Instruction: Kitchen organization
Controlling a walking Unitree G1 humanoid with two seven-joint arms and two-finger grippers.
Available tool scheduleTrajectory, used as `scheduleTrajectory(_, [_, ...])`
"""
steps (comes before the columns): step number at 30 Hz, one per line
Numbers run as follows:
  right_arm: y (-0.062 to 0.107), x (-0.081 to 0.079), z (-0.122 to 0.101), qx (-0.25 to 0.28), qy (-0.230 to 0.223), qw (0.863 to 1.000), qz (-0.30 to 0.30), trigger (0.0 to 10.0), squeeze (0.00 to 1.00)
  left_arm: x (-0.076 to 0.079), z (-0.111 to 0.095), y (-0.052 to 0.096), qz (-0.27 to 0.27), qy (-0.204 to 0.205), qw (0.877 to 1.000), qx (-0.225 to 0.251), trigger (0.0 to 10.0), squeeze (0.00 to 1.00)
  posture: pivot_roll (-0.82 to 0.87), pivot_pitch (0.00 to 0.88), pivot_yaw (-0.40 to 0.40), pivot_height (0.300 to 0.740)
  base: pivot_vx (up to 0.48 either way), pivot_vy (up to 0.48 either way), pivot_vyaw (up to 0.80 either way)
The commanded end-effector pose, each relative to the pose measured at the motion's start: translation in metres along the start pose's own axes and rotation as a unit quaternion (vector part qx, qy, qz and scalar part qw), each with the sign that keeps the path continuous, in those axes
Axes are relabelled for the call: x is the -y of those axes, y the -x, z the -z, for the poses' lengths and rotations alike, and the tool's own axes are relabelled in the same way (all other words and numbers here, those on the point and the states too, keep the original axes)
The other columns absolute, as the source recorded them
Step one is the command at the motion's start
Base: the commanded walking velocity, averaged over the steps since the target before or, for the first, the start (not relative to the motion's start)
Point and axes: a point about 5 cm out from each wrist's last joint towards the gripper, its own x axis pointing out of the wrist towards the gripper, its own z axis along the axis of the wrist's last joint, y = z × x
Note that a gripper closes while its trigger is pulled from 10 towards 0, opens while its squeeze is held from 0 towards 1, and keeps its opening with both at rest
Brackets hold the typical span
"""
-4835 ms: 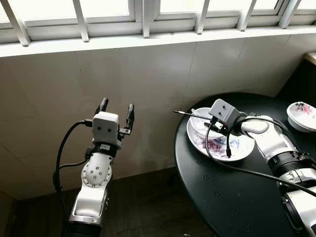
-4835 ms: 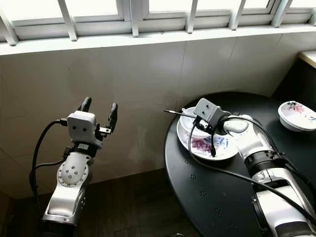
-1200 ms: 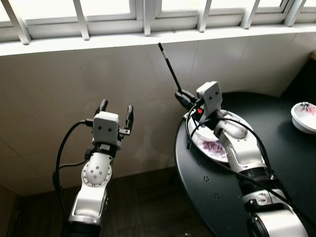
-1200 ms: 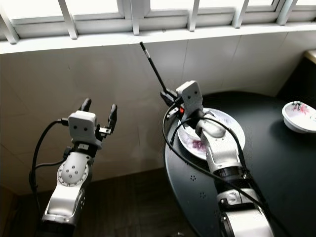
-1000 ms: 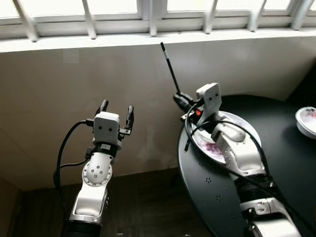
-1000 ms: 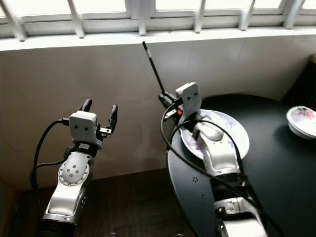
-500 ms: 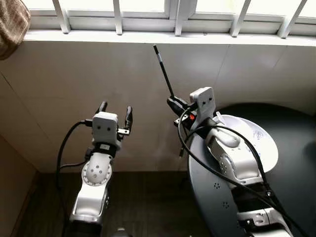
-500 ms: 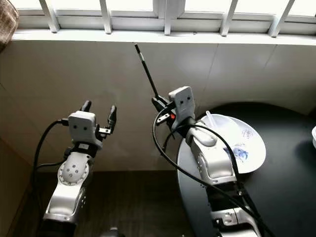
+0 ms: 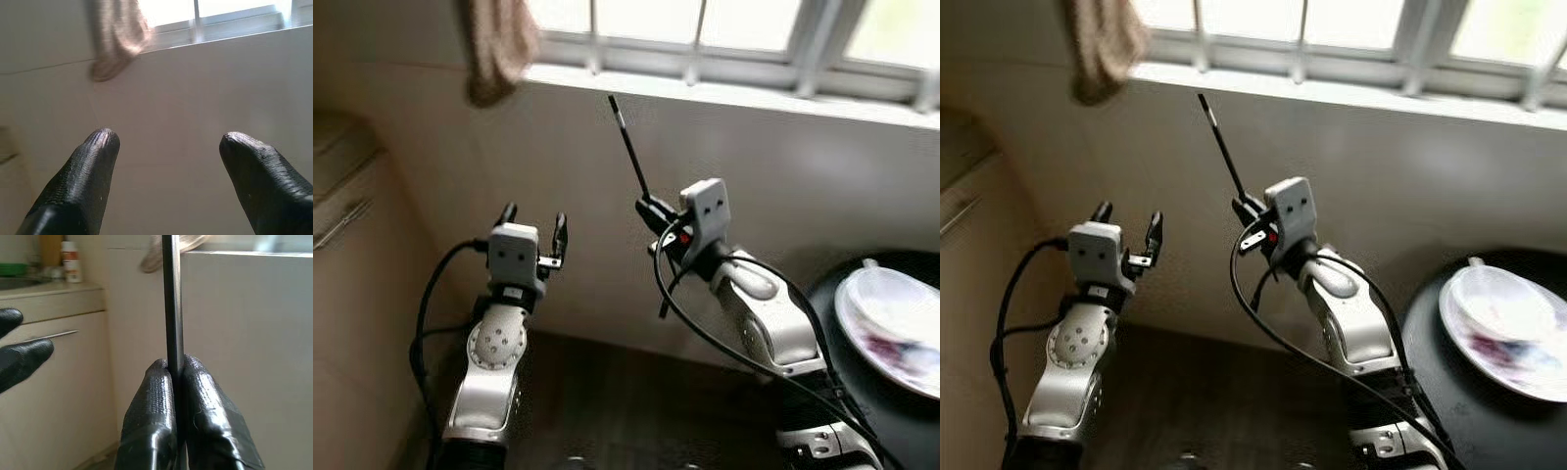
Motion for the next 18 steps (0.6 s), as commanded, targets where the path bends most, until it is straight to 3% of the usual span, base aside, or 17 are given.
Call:
scheduleTrajectory(1, [0.0007,0.0031,-0.002,0.001,0.002,1.0,0.009,0.0,0.0,0.004,-0.0029,0.0,0.007,-0.004,1.0,0.009,10.0,0.0,0.05,0.0,-0.06,0.74,0.0,0.0,0.8])
scheduleTrajectory(12, [-0.0004,0.0029,-0.0051,0.012,0.029,0.999,0.017,0.0,0.0,-0.0015,-0.0062,-0.0009,-0.004,-0.009,1.0,0.018,10.0,0.0,0.05,0.004,-0.056,0.74,0.0,0.0,0.8])
scheduleTrajectory(18, [-0.0006,0.0016,-0.0046,0.013,0.071,0.997,0.012,0.0,0.0,-0.0031,-0.0087,-0.0018,-0.005,-0.008,1.0,0.024,10.0,0.0,0.05,0.008,-0.056,0.74,0.0,0.0,0.8])
